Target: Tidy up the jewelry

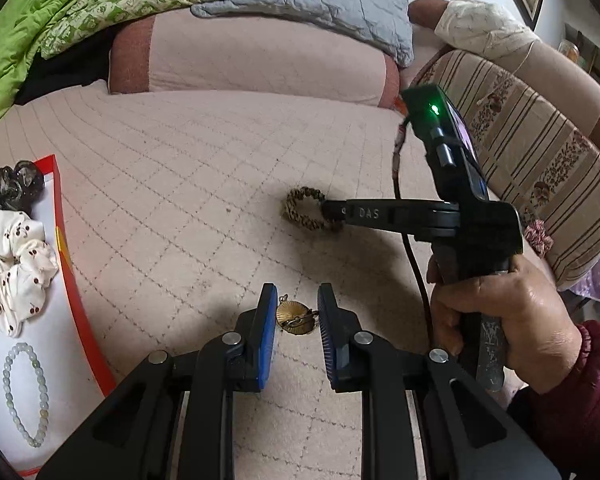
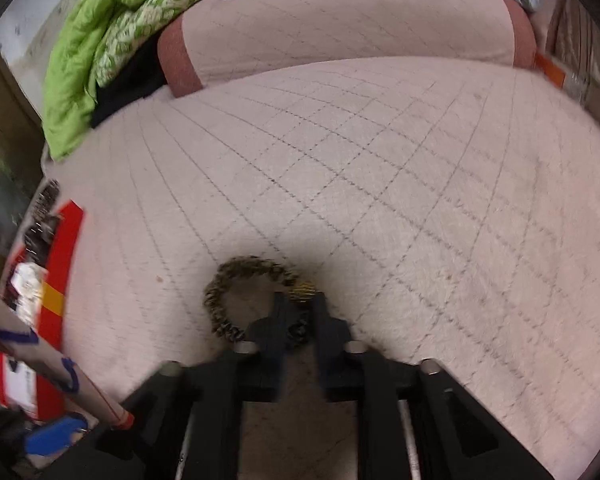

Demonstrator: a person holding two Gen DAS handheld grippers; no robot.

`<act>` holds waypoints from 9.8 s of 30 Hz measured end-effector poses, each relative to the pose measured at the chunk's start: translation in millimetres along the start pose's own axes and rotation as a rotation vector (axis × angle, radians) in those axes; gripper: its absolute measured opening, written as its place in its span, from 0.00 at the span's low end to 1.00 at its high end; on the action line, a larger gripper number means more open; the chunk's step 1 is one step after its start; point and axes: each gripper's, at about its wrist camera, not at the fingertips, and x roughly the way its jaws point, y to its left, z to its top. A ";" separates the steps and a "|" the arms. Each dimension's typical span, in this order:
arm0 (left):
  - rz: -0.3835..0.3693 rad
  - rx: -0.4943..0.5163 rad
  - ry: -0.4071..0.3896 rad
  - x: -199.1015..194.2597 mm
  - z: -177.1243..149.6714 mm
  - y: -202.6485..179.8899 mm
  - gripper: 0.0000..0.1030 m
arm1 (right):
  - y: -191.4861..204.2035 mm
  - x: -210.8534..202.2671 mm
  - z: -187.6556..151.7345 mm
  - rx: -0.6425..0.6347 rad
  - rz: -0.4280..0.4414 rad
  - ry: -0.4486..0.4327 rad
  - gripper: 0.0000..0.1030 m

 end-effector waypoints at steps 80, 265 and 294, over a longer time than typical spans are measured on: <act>0.210 0.045 -0.166 -33.1 -0.7 1.4 0.19 | 44.1 -141.6 -21.1 -0.058 0.039 -0.310 0.07; 0.880 -0.369 -0.313 -264.1 -187.2 83.3 1.00 | 236.0 -205.7 -208.9 -0.456 0.095 -0.285 0.90; 0.881 -0.368 -0.309 -264.1 -186.8 82.8 1.00 | 232.2 -202.4 -209.9 -0.455 0.102 -0.268 0.90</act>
